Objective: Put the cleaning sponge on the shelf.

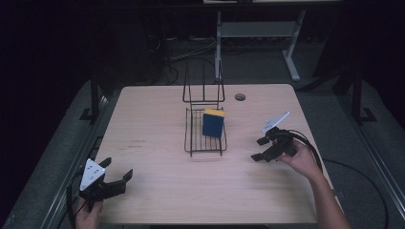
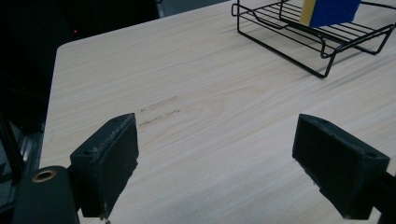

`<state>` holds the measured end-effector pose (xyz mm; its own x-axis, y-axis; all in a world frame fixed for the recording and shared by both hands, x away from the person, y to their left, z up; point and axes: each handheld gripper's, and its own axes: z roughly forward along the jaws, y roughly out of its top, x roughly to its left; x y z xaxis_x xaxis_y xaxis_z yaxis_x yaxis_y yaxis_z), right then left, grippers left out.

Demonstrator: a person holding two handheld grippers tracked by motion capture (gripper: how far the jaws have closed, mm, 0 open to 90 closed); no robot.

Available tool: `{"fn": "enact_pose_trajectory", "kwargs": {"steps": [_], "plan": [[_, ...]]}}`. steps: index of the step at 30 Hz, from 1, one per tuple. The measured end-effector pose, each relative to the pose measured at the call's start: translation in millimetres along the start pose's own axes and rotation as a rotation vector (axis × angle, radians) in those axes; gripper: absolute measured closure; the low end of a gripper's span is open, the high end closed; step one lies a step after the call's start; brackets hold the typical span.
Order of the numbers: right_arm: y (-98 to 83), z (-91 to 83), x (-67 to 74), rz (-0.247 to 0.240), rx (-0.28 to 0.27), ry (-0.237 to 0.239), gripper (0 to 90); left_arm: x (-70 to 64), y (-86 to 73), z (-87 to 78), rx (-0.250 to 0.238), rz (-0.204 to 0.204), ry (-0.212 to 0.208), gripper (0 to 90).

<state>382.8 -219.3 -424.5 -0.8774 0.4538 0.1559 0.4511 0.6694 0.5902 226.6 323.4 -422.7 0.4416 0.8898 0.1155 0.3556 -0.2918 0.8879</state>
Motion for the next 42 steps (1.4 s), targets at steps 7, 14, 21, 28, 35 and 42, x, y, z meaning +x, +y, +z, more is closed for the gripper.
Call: {"fn": "enact_pose_trajectory", "kwargs": {"steps": [7, 14, 21, 28, 35, 42], "plan": [[-10.7, -2.5, 3.8, 0.013, -0.003, -0.002, 21.0, -0.5, -0.1, 0.2, 0.002, 0.000, 0.000, 13.9], [-20.7, -6.8, 8.9, 0.015, -0.012, -0.009, 20.5, -1.1, 0.0, 0.3, 0.003, 0.001, -0.001, 13.9], [-33.2, -7.8, 12.2, 0.028, -0.018, -0.011, 20.2, -1.4, 0.0, 0.7, 0.000, -0.002, -0.001, 13.9], [-43.4, -10.3, 16.1, 0.037, -0.023, -0.019, 20.1, -1.4, 0.1, 0.5, 0.004, 0.002, -0.001, 13.9], [-51.9, -13.6, 20.6, 0.043, -0.029, -0.022, 20.2, -1.9, 0.3, 0.5, 0.004, 0.003, -0.002, 13.9], [-61.3, -17.1, 25.2, 0.051, -0.032, -0.027, 20.2, -1.9, 0.3, 0.8, 0.005, 0.005, -0.001, 13.9]]}}
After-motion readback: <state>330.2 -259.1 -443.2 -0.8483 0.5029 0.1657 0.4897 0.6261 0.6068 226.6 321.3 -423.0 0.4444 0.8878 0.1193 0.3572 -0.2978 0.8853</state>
